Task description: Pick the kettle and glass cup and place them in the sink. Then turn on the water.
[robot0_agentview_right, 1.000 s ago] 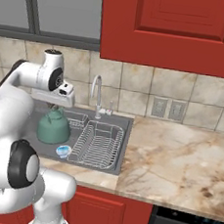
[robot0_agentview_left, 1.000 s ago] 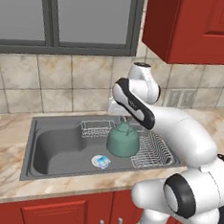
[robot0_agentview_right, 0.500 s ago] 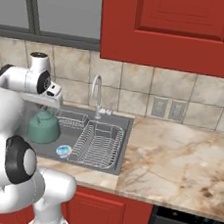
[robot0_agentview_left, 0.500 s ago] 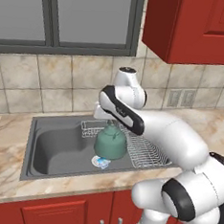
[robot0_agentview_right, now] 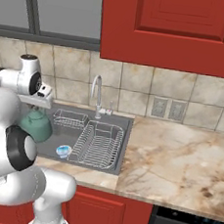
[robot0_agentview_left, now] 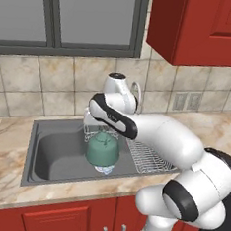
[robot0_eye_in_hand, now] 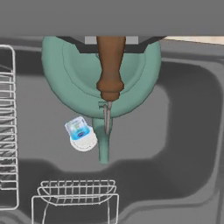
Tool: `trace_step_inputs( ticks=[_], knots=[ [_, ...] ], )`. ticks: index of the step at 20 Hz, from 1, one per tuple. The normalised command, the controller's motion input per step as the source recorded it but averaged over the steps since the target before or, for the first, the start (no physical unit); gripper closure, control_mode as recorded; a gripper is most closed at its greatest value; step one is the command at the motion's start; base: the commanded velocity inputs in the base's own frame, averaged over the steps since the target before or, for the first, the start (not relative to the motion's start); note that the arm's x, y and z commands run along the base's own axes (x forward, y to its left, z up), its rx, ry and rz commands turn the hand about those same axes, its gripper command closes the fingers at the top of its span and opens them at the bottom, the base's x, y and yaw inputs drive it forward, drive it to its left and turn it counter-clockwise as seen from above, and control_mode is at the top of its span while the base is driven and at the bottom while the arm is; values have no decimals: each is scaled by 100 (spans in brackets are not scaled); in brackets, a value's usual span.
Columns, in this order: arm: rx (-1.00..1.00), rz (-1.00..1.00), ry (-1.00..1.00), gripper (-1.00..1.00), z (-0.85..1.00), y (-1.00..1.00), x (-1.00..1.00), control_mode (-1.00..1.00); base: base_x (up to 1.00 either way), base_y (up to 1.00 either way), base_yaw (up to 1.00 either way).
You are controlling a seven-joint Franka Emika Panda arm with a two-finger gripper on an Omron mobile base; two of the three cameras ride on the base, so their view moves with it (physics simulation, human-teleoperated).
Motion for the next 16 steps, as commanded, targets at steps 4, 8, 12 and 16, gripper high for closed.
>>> trace_step_inputs(
  ticks=[4, 8, 12, 16],
  knots=[
    [0, 0, 0, 100, -16, 39, 18, -100, 0, 0, 0],
    [0, 0, 0, 100, -22, 38, 14, -100, 0, 0, 0],
    [0, 0, 0, 100, -26, 38, 15, -100, 0, 0, 0],
    [0, 0, 0, 100, -24, 37, 20, -100, 0, 0, 0]
  ],
)
